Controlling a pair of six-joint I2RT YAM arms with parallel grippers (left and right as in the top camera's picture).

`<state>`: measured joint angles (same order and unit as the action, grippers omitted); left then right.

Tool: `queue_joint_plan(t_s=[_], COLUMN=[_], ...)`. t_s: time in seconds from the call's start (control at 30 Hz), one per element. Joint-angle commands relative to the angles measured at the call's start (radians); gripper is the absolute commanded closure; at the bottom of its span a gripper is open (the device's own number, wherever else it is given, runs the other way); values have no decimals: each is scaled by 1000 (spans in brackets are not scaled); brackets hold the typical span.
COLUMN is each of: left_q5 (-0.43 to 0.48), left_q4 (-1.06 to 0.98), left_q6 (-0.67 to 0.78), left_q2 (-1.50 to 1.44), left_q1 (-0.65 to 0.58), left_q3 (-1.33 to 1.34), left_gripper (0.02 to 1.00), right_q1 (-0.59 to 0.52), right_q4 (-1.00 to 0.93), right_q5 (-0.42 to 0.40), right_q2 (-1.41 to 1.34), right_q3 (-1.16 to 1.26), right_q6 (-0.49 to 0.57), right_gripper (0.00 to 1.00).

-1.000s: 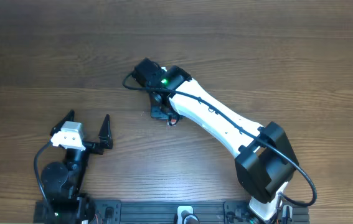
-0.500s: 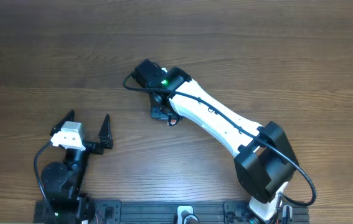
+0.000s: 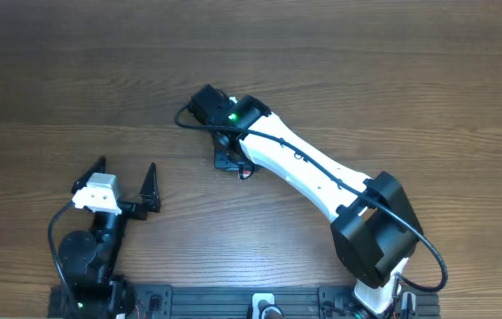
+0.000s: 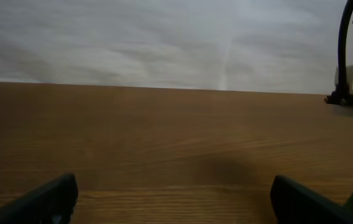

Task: Stack Cubes

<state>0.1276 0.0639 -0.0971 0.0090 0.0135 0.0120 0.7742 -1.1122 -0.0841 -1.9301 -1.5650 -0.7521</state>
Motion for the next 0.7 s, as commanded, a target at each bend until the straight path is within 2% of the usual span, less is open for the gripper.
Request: queue_joint_plan(t_s=[0.03, 0.13, 0.2, 0.33, 0.53, 0.6, 0.7], left_q5=[6, 6, 6, 6, 6, 6, 6], left_q4=[0, 0, 0, 0, 0, 0, 0], left_q6=[15, 15, 15, 15, 15, 15, 15], left_q2=[-6, -6, -6, -6, -6, -6, -6], left_q1=[-5, -5, -5, -5, -5, -5, -5], left_q3=[-6, -6, -6, -6, -6, -6, -6], left_gripper=[18, 18, 18, 18, 18, 18, 18], right_q1=[3, 3, 3, 3, -8, -14, -24], right_q4=[1, 1, 1, 1, 1, -2, -17], right_q5=[9, 9, 9, 8, 8, 8, -2], right_q2=[-20, -20, -20, -20, -14, -4, 24], right_q3=[10, 10, 10, 10, -2, -18, -62], right_q6=[-2, -2, -2, -2, -1, 19, 63], right_gripper=[774, 555, 443, 321, 73, 20, 7])
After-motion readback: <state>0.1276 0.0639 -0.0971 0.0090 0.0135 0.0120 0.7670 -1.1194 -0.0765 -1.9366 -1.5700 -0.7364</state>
